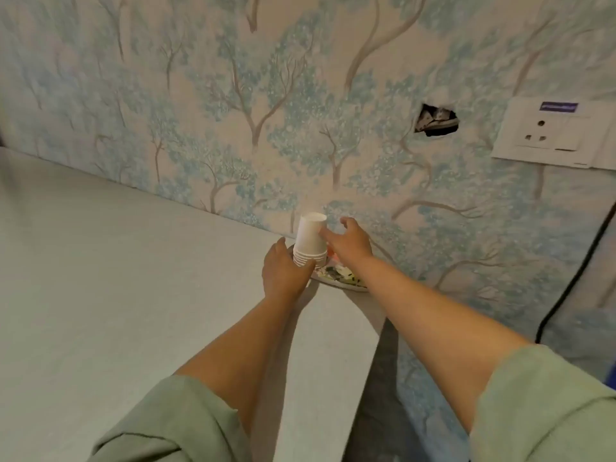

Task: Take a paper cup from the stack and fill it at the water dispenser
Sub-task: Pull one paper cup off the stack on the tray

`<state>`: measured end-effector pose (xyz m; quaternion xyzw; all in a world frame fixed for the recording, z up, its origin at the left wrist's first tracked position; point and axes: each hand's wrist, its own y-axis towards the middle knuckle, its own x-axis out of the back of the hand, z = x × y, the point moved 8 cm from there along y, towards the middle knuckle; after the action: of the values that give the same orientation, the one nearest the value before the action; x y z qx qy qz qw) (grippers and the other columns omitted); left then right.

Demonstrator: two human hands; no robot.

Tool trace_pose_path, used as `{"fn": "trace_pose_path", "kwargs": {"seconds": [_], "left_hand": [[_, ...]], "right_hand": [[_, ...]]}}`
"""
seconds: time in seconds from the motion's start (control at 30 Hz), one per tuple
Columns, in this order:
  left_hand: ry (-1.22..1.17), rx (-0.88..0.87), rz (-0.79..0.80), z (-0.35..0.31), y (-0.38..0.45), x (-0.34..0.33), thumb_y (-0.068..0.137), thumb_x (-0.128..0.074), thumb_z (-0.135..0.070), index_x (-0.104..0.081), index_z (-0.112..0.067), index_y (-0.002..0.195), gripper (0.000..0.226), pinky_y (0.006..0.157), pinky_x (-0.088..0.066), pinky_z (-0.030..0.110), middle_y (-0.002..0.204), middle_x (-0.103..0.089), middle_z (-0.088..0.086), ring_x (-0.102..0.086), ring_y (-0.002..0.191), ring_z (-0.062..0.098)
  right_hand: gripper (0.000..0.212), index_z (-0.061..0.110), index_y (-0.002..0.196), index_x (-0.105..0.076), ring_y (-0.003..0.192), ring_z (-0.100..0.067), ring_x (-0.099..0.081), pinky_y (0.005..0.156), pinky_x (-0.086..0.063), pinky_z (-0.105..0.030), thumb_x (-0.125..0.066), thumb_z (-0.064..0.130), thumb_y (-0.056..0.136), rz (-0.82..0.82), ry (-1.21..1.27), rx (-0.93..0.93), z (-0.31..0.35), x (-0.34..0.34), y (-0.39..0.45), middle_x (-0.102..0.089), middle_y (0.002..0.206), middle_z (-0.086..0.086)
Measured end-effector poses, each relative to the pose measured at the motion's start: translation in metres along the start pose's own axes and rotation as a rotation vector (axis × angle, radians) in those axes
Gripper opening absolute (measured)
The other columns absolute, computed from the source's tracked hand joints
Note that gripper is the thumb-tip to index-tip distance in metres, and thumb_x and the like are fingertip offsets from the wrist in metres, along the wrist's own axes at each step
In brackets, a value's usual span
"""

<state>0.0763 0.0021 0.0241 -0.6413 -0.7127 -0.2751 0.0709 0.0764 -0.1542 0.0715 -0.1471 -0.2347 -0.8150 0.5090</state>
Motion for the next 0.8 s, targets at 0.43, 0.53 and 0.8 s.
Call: {"fn": "trace_pose_path", "kwargs": {"seconds": [0.43,0.53,0.8], "left_hand": [[0.176,-0.027,0.1,0.011,0.061,-0.036,0.066,-0.062,-0.049,-0.048,-0.013,0.122,0.068,0.108,-0.028,0.054,0.134,-0.051,0.008,-0.023,0.14,0.028],[0.188,-0.02,0.12,0.014,0.062,-0.039,0.068,-0.062,-0.048,-0.046,-0.014,0.125,0.069,0.111,-0.022,0.054,0.14,-0.046,0.006,-0.012,0.143,0.027],[0.193,-0.025,0.169,0.012,0.056,-0.04,0.062,-0.063,-0.056,-0.05,-0.017,0.12,0.071,0.112,-0.02,0.055,0.136,-0.053,0.005,-0.011,0.144,0.025]], "right_hand": [[0.071,0.018,0.108,-0.05,0.091,-0.02,-0.053,0.079,-0.045,-0.033,-0.083,0.045,0.052,-0.004,0.208,-0.07,-0.01,-0.056,0.052,-0.056,0.101,0.0],[0.059,0.021,0.103,-0.05,0.089,-0.021,-0.053,0.077,-0.044,-0.033,-0.082,0.039,0.057,-0.038,0.275,-0.076,-0.014,-0.056,0.053,-0.055,0.099,-0.001],[0.05,0.022,0.098,-0.054,0.091,-0.024,-0.057,0.08,-0.051,-0.037,-0.079,0.033,0.057,-0.046,0.308,-0.066,-0.013,-0.05,0.049,-0.059,0.098,-0.002]]}}
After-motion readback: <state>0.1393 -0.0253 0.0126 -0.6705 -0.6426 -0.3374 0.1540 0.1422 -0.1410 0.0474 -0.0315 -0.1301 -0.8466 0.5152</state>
